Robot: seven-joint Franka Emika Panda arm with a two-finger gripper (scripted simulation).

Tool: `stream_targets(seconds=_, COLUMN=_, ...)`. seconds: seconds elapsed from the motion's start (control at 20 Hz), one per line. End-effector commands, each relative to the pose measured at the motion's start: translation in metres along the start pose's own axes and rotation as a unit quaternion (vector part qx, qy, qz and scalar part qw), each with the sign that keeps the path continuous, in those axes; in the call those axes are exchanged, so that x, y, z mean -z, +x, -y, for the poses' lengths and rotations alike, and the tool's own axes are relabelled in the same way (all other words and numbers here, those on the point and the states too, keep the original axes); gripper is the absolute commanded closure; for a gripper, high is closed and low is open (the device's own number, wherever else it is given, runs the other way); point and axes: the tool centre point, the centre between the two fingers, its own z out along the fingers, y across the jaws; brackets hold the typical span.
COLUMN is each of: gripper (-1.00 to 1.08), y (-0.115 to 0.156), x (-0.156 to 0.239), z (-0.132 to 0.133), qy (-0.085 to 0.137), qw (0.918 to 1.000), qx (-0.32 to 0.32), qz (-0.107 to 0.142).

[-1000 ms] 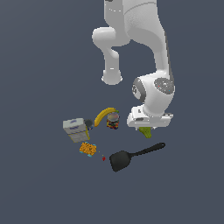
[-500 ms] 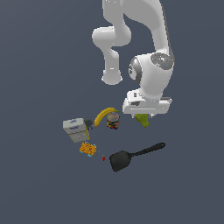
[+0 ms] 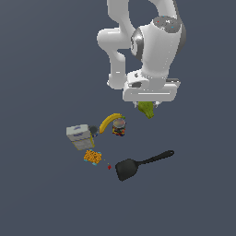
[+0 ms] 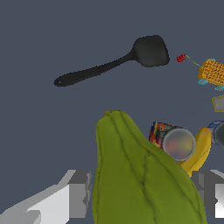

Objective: Pick up a designated object from a clutter of objects.

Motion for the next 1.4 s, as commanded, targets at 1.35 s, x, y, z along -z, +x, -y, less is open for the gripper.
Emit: stream_targets(seconds=1.35, gripper=1.08, y=-0.059, x=0.197, z=-0.069, qy=0.0, qw=1.0, qx=-0.001, qz=-0.001)
